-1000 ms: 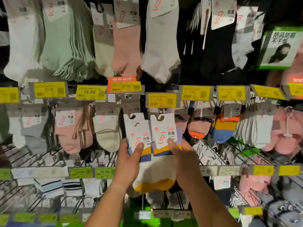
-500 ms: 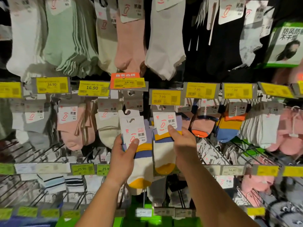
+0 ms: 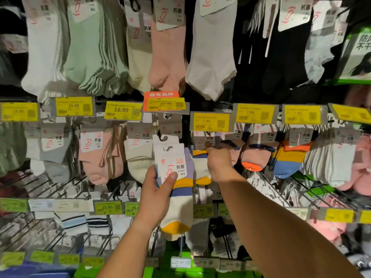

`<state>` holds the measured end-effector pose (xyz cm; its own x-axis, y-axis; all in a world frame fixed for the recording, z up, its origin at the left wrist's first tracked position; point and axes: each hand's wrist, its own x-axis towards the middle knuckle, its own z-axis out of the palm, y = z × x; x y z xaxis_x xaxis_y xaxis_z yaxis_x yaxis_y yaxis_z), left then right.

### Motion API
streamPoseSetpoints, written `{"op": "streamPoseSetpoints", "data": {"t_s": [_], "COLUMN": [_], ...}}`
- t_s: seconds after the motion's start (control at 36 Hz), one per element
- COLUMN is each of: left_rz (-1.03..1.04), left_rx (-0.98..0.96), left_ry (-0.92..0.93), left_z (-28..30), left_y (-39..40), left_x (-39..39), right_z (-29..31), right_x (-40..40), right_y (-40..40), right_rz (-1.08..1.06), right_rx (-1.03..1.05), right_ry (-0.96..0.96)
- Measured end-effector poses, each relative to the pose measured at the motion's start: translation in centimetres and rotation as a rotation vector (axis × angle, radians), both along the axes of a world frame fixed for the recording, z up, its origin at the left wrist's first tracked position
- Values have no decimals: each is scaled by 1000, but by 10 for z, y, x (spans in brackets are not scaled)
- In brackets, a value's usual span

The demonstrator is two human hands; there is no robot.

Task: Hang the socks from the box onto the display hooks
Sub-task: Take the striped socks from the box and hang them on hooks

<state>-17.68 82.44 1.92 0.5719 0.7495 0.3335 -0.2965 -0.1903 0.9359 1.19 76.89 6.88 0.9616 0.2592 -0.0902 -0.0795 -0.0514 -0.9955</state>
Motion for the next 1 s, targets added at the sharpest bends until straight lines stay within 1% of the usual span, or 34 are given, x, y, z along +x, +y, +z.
{"op": "streamPoseSetpoints", "data": {"t_s": [0.06, 0.08, 0.14, 0.17, 0.19, 0.22, 0.28, 0.31, 0.36, 0.42, 0.5, 0.56, 0.61, 0.67, 0.72, 0.78, 0.83, 0.92, 0.97, 1.0], "left_rz": [-8, -13, -21, -23, -22, -18, -11, -17, -33, -26, -1, 36, 66, 73, 89, 106, 107, 106, 112, 117], "left_rx": [3, 4, -3, -11, -14, -12, -3, 1, -5, -23, -49, -30, -19, -15, -18, -19, -26, -33, -27, -23], "left_ry": [-4, -8, -17, -21, -25, -29, -41, -42, -49, -51, -55, -46, -47, -48, -38, -33, -33, -33, -31, -27], "left_z": [1, 1, 1, 1, 1, 0, 1, 2, 4, 6, 8, 8, 7, 4, 1, -1, -1, 2, 2, 2], "left_y": [-1, -2, -2, -2, -3, -4, -8, -11, -17, -21, -19, -17, -14, -10, -8, -7, -6, -7, -6, -5], "left_x": [1, 2, 4, 5, 6, 8, 11, 12, 15, 16, 18, 18, 17, 13, 12, 12, 12, 12, 11, 10], "right_z": [-6, -10, -14, -19, -32, -35, -40, -44, -44, -39, -38, -38, -39, -32, -24, -13, -9, -6, -12, -11], "right_x": [2, -1, -25, -42, -60, -81, -111, -117, -123, -123, -114, -110, -104, -104, -103, -101, -93, -85, -79, -81], "right_y": [-2, -7, -23, -32, -41, -50, -59, -58, -58, -59, -62, -67, -75, -83, -89, -91, -88, -81, -77, -75], "right_rz": [3, -29, -140, -190, -201, -104, 149, 257, 244, 212, 202, 106, 13, -46, -30, 9, 16, -10, 1, -4], "right_rx": [-47, -85, -57, 31, -8, -33, -30, 21, 92, 155, 68, 30, 79, 125, 173, 173, 177, 164, 105, 121], "right_ry": [-50, -132, -345, -459, -628, -691, -530, -389, -307, -292, -316, -296, -260, -273, -315, -349, -335, -294, -341, -367]}}
